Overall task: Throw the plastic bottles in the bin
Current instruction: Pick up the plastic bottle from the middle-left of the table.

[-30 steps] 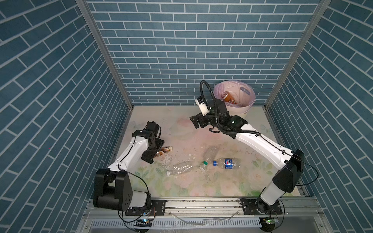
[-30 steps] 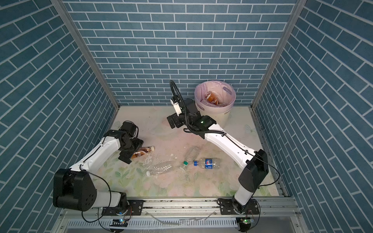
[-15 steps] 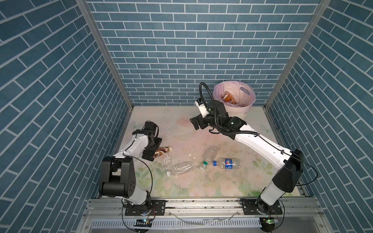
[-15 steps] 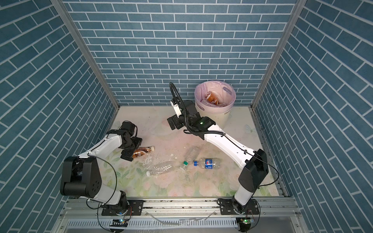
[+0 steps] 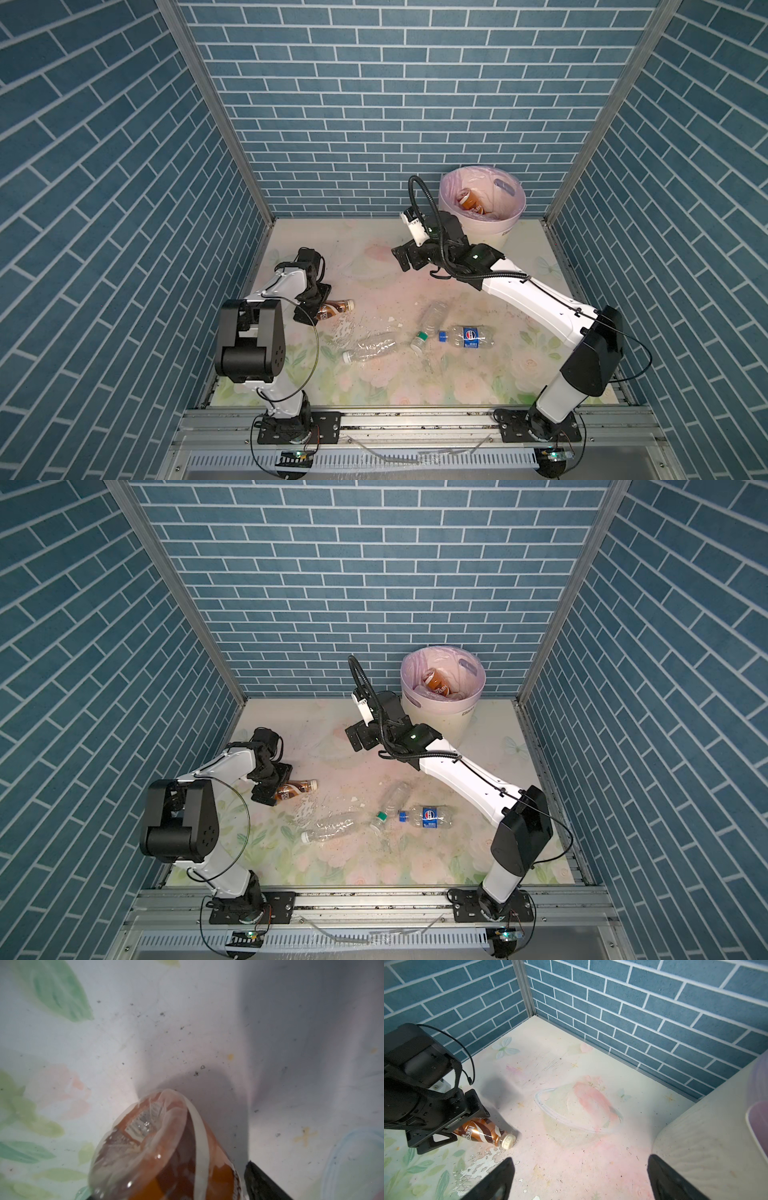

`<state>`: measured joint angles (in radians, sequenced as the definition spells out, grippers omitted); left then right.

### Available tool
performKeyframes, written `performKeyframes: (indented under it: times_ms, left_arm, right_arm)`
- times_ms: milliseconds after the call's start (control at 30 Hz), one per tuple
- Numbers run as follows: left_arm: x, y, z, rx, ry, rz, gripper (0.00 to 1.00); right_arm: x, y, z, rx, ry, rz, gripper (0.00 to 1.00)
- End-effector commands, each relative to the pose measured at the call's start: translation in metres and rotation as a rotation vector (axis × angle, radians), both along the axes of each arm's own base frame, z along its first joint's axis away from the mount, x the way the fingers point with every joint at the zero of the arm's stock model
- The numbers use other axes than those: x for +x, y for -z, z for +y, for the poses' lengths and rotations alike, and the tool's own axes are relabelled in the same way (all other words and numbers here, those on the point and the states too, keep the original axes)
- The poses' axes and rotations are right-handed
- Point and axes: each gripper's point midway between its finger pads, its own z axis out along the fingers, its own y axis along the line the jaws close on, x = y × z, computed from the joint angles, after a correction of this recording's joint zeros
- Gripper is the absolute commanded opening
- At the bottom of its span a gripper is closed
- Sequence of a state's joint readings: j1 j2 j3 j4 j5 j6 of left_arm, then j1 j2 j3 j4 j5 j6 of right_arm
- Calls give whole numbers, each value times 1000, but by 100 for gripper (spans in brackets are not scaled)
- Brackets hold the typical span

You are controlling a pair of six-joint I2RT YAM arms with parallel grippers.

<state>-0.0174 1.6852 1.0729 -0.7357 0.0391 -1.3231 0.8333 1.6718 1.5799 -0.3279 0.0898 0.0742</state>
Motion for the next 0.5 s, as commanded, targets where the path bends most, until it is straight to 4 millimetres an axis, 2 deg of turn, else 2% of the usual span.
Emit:
performKeyframes:
  times_ms: [0,33,100,167,333,467]
  left_arm:
    - [8,2,1,-3,29,-22,80]
    - [11,3,0,-3,37,-33,76]
    - [19,5,-3,-17,60,-60,59]
    - [24,6,-6,-35,73,-77,53]
    - [45,-3,-13,-54,136,-146,52]
    - [82,-32,-35,-84,306,-278,55]
  right_arm:
    - [-3,-12,-4,33,12,-19,99]
    - [-3,-10,-4,31,12,-16,99]
    - [-3,-10,-4,31,12,-14,99]
    - [-4,-8,-4,32,14,-9,99]
    - [-6,-4,-3,40,7,11,99]
    - [-9,-3,-3,57,-3,31,99]
